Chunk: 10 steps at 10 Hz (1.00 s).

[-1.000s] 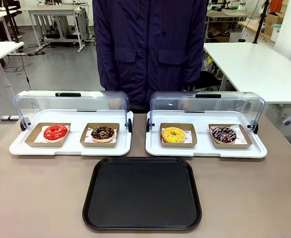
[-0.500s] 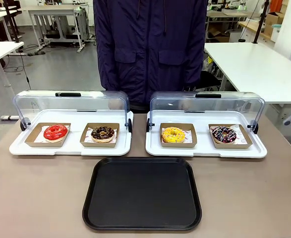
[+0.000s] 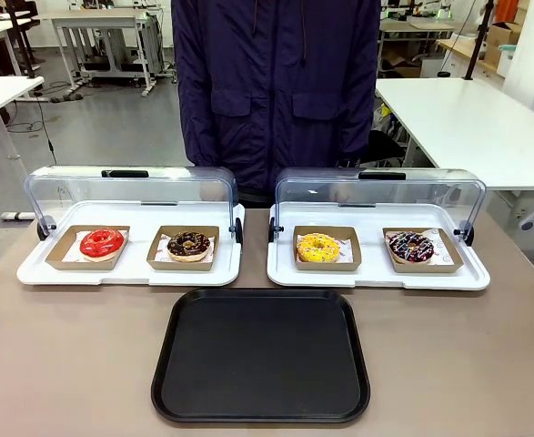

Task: Move the fourth donut from the left to the tray.
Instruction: Pick up the Paper togo box containing the Donut indicated by the person and place it on the Handle tray.

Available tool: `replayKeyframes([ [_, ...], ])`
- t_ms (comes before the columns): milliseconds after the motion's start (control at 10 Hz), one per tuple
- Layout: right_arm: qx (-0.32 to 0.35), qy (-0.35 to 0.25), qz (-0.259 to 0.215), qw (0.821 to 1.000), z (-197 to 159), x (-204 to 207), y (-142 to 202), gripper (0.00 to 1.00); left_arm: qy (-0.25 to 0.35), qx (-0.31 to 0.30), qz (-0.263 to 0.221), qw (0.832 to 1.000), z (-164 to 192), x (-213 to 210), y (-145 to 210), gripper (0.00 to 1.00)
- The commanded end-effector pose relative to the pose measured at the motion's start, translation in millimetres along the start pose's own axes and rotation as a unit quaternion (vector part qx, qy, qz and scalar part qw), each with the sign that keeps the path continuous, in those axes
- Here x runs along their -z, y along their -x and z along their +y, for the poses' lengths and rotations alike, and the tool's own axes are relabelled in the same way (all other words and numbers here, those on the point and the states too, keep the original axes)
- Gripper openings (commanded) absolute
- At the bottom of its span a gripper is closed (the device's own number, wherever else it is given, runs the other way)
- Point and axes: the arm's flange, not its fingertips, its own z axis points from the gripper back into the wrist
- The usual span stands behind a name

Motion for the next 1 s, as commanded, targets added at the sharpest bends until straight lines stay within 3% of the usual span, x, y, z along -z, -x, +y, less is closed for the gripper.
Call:
replayKeyframes([
  [0, -0.012, -0.001, -0.016, 1.0, -2.8, 0.7, -0.7, 1.0, 0.003, 0.005, -0.007, 1.0, -0.5, -0.7, -1.3, 1.0],
  [900, -0.012, -0.001, -0.016, 1.0, -2.8, 0.7, -0.7, 1.0, 0.003, 0.005, -0.007, 1.0, -0.5, -0.7, -1.3, 1.0],
])
